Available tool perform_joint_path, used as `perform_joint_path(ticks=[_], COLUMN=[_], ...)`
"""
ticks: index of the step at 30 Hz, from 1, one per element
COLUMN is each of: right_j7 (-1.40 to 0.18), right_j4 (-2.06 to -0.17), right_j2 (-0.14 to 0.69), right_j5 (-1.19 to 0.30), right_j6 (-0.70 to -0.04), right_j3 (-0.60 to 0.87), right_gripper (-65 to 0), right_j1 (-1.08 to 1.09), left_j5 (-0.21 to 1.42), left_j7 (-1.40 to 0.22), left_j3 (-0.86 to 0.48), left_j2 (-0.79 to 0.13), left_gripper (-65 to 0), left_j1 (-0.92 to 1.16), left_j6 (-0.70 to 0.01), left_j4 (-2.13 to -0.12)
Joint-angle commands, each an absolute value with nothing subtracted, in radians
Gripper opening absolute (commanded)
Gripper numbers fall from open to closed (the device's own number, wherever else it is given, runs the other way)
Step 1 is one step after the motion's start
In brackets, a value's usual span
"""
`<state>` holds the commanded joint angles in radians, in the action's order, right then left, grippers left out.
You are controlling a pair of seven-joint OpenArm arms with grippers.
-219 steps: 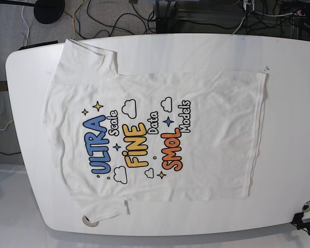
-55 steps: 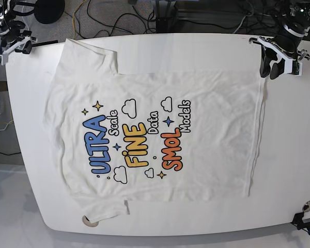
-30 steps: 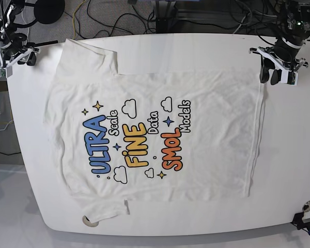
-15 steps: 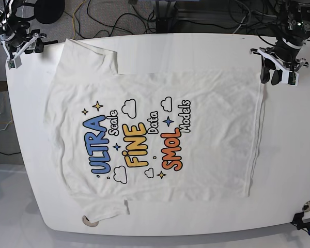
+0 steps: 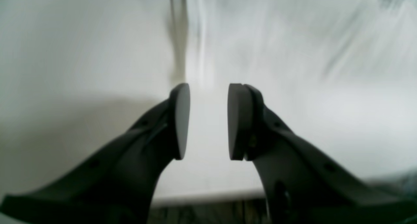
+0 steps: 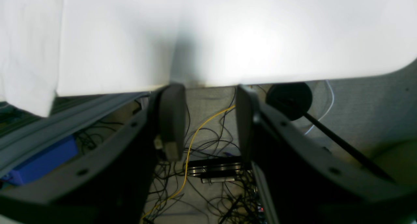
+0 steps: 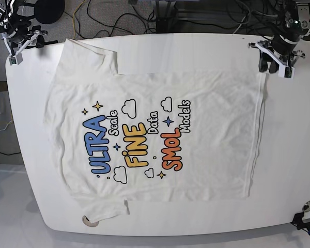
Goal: Fold the T-shirt properly
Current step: 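Align both open grippers over the shirt's shoulder edges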
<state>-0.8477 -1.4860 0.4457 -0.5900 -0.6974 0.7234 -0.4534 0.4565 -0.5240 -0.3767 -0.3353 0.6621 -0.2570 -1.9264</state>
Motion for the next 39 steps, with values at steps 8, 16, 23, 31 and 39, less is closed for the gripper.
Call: perform_joint_path(ticks=[8,16,23,31,39], right_j7=[-0.849,-0.906,-0.918,-0.984,-1.046], right_j4=[-1.491,-1.616,-1.652,-1.650,-1.649], right_j2=[0.446,0.438,0.407,0.375,0.374], right_j5=[-0.595,-0.596,-0.598,-0.789,-1.003], right_j6=[-0.697,-0.697,-0.698,-0.698,-0.697], right_j3=[0.723,0.743,0.769,0.796,0.796], right_gripper=[-40.4,-40.0,-39.9,-39.9,-39.9], right_j1=[-0.453,-0.455,-0.443,-0.441,-0.449], left_j5=[0.456,0.458,0.460,0.461,0.461], left_j7=[-0.524,-0.524,-0.524,-0.524,-0.524], left_j3=[-0.377,-0.377,-0.412,-0.427,-0.427], left_j2=[-0.335,-0.337,-0.335,-0.335,-0.335], left_gripper=[-47.1,-46.6,-46.6,-46.6,-46.5], left_j1=[0.664,0.662,0.661,0.661,0.661], left_j6=[-0.257,-0.259,-0.294,-0.302,-0.302], left_j4=[-1.926,-1.928,-1.928,-1.928,-1.928])
